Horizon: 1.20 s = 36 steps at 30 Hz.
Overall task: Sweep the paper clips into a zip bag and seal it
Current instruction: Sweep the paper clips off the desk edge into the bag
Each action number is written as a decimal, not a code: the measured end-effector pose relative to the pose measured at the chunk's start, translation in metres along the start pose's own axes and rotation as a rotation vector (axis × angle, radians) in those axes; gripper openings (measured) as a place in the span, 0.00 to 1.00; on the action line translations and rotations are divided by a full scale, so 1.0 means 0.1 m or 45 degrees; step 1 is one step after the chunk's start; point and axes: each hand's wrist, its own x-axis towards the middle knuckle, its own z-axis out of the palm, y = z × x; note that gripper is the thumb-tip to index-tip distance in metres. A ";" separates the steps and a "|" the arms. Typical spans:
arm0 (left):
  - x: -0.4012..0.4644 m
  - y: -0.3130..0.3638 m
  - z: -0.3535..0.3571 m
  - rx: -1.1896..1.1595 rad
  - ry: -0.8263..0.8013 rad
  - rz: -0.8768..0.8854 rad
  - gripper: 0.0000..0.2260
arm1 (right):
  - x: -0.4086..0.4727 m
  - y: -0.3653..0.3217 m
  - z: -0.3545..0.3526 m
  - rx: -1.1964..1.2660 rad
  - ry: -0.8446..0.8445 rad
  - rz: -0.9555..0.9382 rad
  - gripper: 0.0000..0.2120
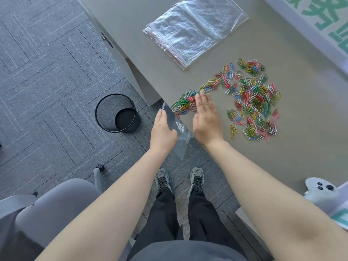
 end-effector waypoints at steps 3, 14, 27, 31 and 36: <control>0.00 0.00 0.01 -0.007 0.004 0.001 0.33 | 0.13 0.04 -0.03 -0.036 -0.054 -0.064 0.29; 0.05 -0.01 0.02 -0.020 0.045 0.016 0.33 | 0.03 -0.10 0.15 -0.170 -0.118 -0.202 0.29; 0.11 -0.05 -0.01 -0.030 0.042 0.024 0.33 | 0.04 -0.18 0.12 0.060 -0.051 -0.276 0.28; 0.11 -0.05 -0.01 -0.041 0.058 0.018 0.32 | 0.31 -0.11 0.05 -0.022 -0.081 -0.184 0.28; 0.14 -0.07 -0.01 -0.059 0.051 0.027 0.33 | 0.35 -0.10 0.10 -0.107 -0.124 -0.232 0.28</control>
